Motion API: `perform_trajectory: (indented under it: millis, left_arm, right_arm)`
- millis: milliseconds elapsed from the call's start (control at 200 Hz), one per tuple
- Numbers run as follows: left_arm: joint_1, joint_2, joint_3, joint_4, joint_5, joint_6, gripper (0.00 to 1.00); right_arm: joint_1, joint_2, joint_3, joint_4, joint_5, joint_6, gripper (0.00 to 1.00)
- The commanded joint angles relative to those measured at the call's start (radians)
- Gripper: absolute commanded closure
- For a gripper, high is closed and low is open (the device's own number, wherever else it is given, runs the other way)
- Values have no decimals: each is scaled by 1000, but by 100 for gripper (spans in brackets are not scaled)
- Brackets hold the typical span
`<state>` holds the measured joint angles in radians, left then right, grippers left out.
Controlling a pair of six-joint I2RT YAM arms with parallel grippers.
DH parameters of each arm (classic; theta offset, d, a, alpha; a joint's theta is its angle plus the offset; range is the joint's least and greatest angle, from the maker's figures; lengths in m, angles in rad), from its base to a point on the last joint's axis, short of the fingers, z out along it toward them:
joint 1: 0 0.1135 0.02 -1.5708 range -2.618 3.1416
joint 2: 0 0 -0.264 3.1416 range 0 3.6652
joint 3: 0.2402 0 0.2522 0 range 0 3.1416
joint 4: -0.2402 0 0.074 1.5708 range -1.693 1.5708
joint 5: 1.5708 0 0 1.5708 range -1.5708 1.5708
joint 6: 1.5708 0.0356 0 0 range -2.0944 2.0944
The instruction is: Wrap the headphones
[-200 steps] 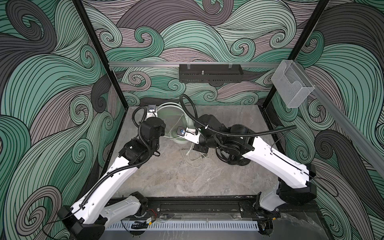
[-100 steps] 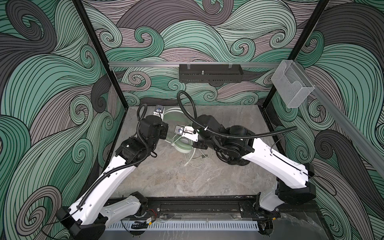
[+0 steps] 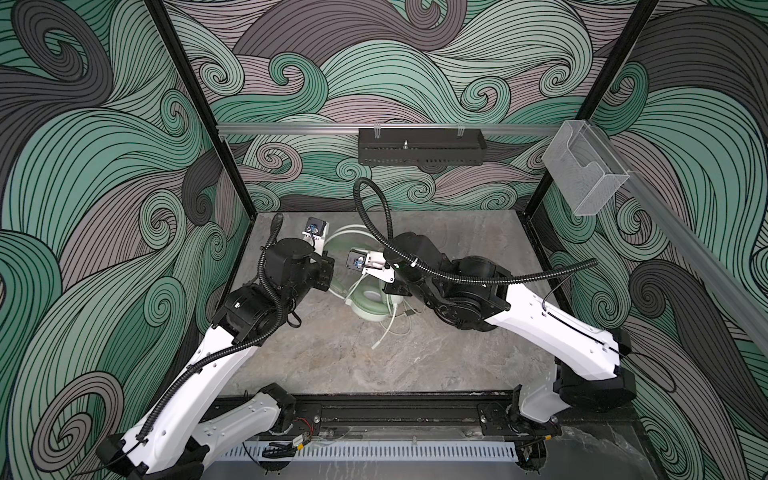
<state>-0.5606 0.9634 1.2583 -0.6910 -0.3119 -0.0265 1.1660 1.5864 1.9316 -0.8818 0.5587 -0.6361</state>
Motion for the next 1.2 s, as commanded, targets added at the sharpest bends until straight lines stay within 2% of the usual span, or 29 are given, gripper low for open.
perform_trajectory:
  millis: [0,190,355,490,655,971,1091,1196]
  left_arm:
    - [4,-29,1,-68,50,-36,100]
    - [4,-32,-12,-54,81,-73,100]
    - [4,-44,-11,-50,115,-58,100]
    - [4,-45,-1,-60,128,-51,100]
    - [4,-47,17,-55,167,-51,100]
    - [4,-34,91,-62,190,-145,100]
    - [5,-2,169,-122,197,-181,100]
    - [6,58,278,-230,230,-234,100]
  right_arm:
    - [-16,-87,-28,94,132,-4,99]
    - [-20,-128,-77,130,174,-45,96]
    - [-45,-149,-95,137,183,-59,93]
    - [-83,-182,-109,137,113,-5,89]
    - [-125,-191,-132,137,64,42,87]
    - [-238,-259,-240,190,-136,196,86]
    - [-255,-336,-331,259,-245,216,74]
    - [-270,-429,-415,299,-325,253,56]
